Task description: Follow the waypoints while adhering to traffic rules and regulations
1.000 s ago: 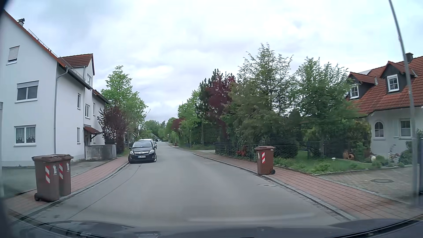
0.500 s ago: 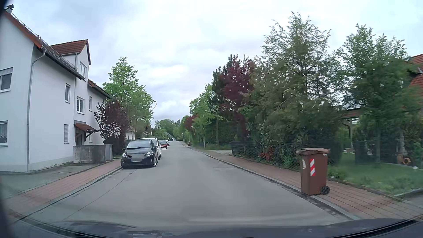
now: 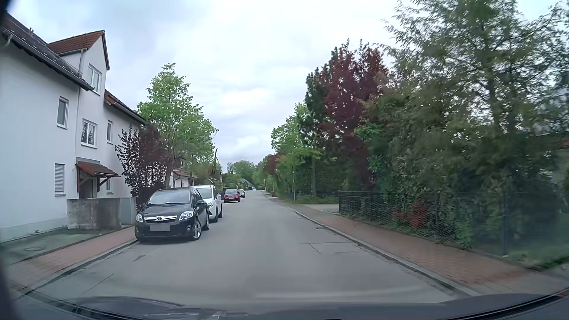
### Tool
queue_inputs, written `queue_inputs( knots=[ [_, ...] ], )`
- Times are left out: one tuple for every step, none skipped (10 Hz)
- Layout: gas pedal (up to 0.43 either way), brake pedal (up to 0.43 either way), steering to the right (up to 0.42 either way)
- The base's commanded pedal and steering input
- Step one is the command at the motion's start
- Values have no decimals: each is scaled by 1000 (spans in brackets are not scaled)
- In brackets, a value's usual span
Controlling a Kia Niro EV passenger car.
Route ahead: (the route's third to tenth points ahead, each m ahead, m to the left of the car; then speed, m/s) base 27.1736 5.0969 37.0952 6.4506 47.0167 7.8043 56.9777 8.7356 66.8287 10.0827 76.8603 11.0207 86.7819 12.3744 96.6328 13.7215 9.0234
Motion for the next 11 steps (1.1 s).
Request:
queue_inputs(
  knots=[
    [197,6,-52],
    [197,6,-46],
    [197,6,-38],
    [197,6,-33],
    [197,6,-31],
    [197,6,-31],
    [197,6,-31],
    [197,12,-31],
    [197,6,-31],
    [197,6,-31],
    [189,12,-31]
  ],
)
